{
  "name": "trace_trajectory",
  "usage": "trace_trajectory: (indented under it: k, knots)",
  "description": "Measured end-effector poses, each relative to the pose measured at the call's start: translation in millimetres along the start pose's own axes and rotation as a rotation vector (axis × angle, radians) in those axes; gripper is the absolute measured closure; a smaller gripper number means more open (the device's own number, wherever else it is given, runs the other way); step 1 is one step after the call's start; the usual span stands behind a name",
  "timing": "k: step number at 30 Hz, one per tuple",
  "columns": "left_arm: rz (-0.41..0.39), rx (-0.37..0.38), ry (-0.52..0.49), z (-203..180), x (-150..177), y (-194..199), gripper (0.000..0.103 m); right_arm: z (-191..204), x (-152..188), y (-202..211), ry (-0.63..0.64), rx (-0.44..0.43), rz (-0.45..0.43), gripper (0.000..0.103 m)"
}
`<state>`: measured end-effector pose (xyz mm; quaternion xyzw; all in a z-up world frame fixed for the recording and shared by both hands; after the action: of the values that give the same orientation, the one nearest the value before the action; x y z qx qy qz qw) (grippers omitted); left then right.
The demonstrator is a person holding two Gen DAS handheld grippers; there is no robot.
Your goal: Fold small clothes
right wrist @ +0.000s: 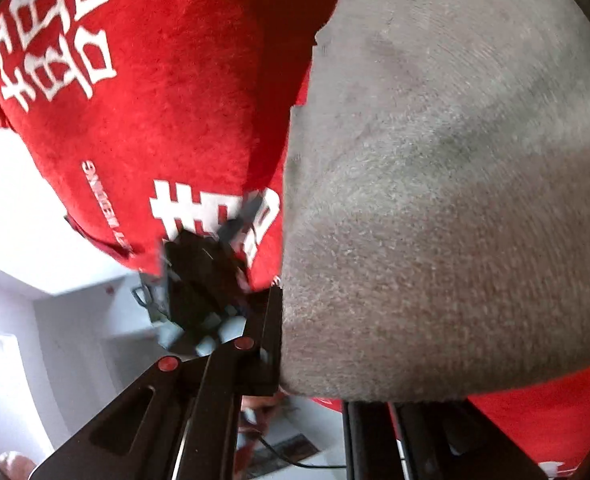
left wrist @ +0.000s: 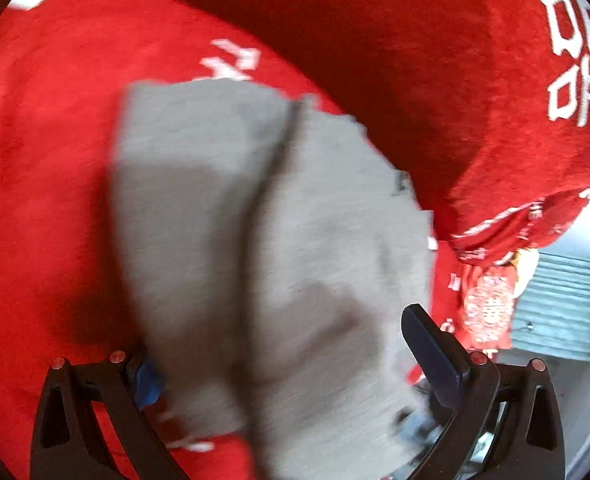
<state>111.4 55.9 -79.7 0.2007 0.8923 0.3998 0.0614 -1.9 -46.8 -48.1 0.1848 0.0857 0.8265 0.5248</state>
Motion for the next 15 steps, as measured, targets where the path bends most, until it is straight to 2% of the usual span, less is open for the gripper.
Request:
trace_trajectory:
  k: [2, 3, 5, 6, 8, 9, 11, 13, 15]
  knots:
    - [-0.019, -0.019, -0.053, -21, -2, -9, 0.004, -10, 6, 0, 0.019, 0.074, 0.03, 0.094]
    - [-0.025, -0.059, -0.091, -30, -2, -14, 0.011, -16, 9, 0, 0.017, 0.113, 0.049, 0.094]
    - [0.002, -0.171, -0.156, -36, -1, -31, 0.048, -29, 18, 1, 0.003, 0.195, 0.113, 0.09]
    - [0.02, -0.211, -0.17, -35, -1, -38, 0.053, -32, 23, 5, 0.011, 0.244, 0.147, 0.089]
    - [0.048, -0.275, -0.181, -28, 2, -48, 0.056, -29, 23, 16, 0.056, 0.294, 0.171, 0.082]
    - [0.048, -0.27, -0.182, -26, 2, -48, 0.056, -25, 21, 23, 0.086, 0.311, 0.164, 0.079]
    - [0.036, -0.258, -0.159, -25, 1, -47, 0.056, -11, 4, 45, 0.162, 0.343, 0.104, 0.065]
    - [0.036, -0.25, -0.134, -24, 0, -47, 0.056, 3, -23, 62, 0.225, 0.377, 0.016, 0.065]
    - [0.031, -0.259, -0.13, -25, -1, -48, 0.056, 13, -52, 70, 0.279, 0.42, -0.058, 0.075]
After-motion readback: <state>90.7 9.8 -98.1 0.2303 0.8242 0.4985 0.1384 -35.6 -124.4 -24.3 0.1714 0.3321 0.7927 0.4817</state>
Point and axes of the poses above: each gripper's, at about its wrist camera, not at the fingertips, and y roughly against the way its jaws point, z to its left, x to its underside, the point moved 4 cm from there along -y, roughly the way its jaws point, and after that the axes turned 2 degrees about -z, right-handed, at the moved point
